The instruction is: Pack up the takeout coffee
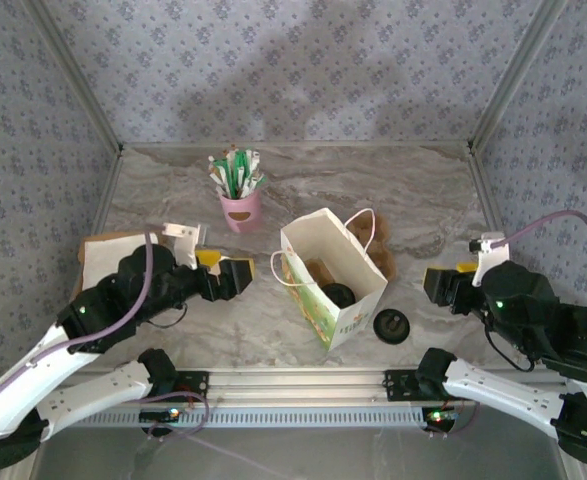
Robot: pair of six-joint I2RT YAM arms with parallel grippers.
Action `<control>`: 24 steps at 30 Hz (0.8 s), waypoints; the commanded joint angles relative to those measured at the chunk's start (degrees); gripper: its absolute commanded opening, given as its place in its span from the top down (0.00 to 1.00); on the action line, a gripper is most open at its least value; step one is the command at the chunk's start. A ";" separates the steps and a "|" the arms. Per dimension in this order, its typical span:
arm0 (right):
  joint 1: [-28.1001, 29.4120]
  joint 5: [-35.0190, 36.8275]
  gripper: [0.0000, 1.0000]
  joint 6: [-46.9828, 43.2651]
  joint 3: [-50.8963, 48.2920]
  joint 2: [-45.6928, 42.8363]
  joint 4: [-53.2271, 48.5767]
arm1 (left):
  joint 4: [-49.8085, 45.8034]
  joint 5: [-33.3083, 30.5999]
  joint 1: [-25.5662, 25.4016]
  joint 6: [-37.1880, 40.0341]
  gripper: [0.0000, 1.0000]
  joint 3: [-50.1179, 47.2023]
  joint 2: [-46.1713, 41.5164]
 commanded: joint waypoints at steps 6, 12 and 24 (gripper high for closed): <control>-0.24 1.98 0.35 4.41 -3.61 1.17 -3.88 | -1.15 -0.67 -0.28 -2.82 0.11 -1.22 0.70; -1.31 -0.52 0.35 4.32 -6.49 2.47 -2.36 | -3.12 -1.23 -0.32 -3.80 0.23 -1.82 1.65; -17.41 -20.02 0.44 -2.44 -14.56 5.58 4.60 | 0.00 -0.37 -0.14 -4.92 0.39 -5.87 2.40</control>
